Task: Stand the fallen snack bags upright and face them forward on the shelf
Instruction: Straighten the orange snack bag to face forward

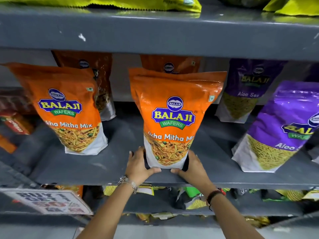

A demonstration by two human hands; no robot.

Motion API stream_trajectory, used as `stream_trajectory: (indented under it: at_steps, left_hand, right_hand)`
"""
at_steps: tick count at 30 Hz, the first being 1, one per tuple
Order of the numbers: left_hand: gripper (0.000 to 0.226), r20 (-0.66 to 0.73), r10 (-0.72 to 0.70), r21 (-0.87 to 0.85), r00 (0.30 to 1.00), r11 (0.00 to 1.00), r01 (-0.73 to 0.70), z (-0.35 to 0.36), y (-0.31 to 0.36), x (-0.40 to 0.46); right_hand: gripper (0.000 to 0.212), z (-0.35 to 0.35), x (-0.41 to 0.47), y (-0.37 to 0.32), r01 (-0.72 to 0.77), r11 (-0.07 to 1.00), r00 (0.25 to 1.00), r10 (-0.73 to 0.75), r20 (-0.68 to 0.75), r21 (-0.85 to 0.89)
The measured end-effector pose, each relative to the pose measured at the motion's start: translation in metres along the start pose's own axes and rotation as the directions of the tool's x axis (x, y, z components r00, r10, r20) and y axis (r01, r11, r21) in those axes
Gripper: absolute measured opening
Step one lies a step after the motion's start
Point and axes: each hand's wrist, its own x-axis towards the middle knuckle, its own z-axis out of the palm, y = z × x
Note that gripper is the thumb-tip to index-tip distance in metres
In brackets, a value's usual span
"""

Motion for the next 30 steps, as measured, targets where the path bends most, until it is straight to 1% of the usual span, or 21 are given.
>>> stream_trajectory:
  at_steps: [2,4,6,11,18,21,22,23,24,25,26,27,29,30]
  left_hand:
    - [0.072,0.0,-0.004,0.01,1.0,1.0,0.004,-0.001,0.0,-0.002]
    - [0.071,-0.002,-0.023,0.01,1.0,1.0,0.023,-0.001,0.001,-0.002]
    - [0.072,0.005,-0.044,0.005,0.999,0.999,0.044,-0.001,0.002,-0.003]
    - [0.073,0.046,-0.091,-0.022,0.995,0.995,0.092,-0.001,0.001,-0.008]
    - [0.074,0.063,-0.087,0.019,0.994,0.996,0.086,0.002,0.0,-0.014]
    - [0.078,0.07,-0.075,0.029,0.995,0.997,0.073,0.001,0.002,-0.015]
    - [0.08,0.073,-0.067,0.011,0.995,0.998,0.066,0.0,0.002,-0.016]
    - [0.081,0.072,-0.061,-0.017,0.996,0.998,0.062,-0.002,0.002,-0.018]
    - [0.082,0.061,-0.057,-0.046,0.997,0.997,0.06,-0.005,0.001,-0.021]
    - [0.082,0.031,-0.05,-0.073,0.998,0.996,0.052,-0.009,-0.001,-0.024]
    - [0.081,-0.02,-0.035,-0.096,0.999,0.995,0.033,-0.013,-0.004,-0.028]
    - [0.078,-0.089,-0.018,-0.113,0.996,0.994,0.008,-0.019,-0.008,-0.032]
    - [0.072,-0.226,-0.002,-0.128,0.974,0.991,-0.027,-0.033,-0.018,-0.04]
    - [0.069,-0.29,-0.009,-0.127,0.957,0.991,-0.029,-0.042,-0.026,-0.044]
  right_hand:
    - [0.077,0.0,-0.001,-0.003,-0.007,1.0,1.0,0.007,0.0,0.0]
    - [0.078,0.002,-0.003,-0.005,-0.015,1.0,0.999,0.015,-0.031,-0.006]
    - [0.076,0.005,-0.006,-0.004,-0.015,1.0,0.998,0.015,-0.061,-0.014]
    - [0.07,0.007,-0.011,0.001,-0.031,0.999,0.997,0.029,-0.072,-0.032]
    - [0.069,0.007,-0.016,-0.001,-0.034,0.999,0.996,0.031,-0.082,-0.031]
    - [0.075,0.004,-0.018,-0.002,-0.028,0.999,0.998,0.027,-0.052,-0.019]
    - [0.08,0.003,-0.021,-0.004,-0.032,0.999,0.998,0.033,-0.061,0.015]
    - [0.085,0.002,-0.025,-0.006,-0.049,0.996,0.993,0.056,-0.105,0.069]
    - [0.086,0.002,-0.031,-0.009,-0.059,0.991,0.979,0.081,-0.188,0.118]
    - [0.08,0.003,-0.038,-0.014,-0.029,0.989,0.952,0.07,-0.298,0.142]
    - [0.068,0.005,-0.045,-0.021,0.046,0.99,0.916,0.011,-0.4,0.134]
    - [0.056,0.008,-0.052,-0.029,0.137,0.984,0.882,-0.068,-0.466,0.116]
    - [0.039,0.016,-0.058,-0.048,0.299,0.948,0.844,-0.21,-0.493,0.106]
    - [0.036,0.025,-0.059,-0.058,0.356,0.929,0.839,-0.27,-0.473,0.099]
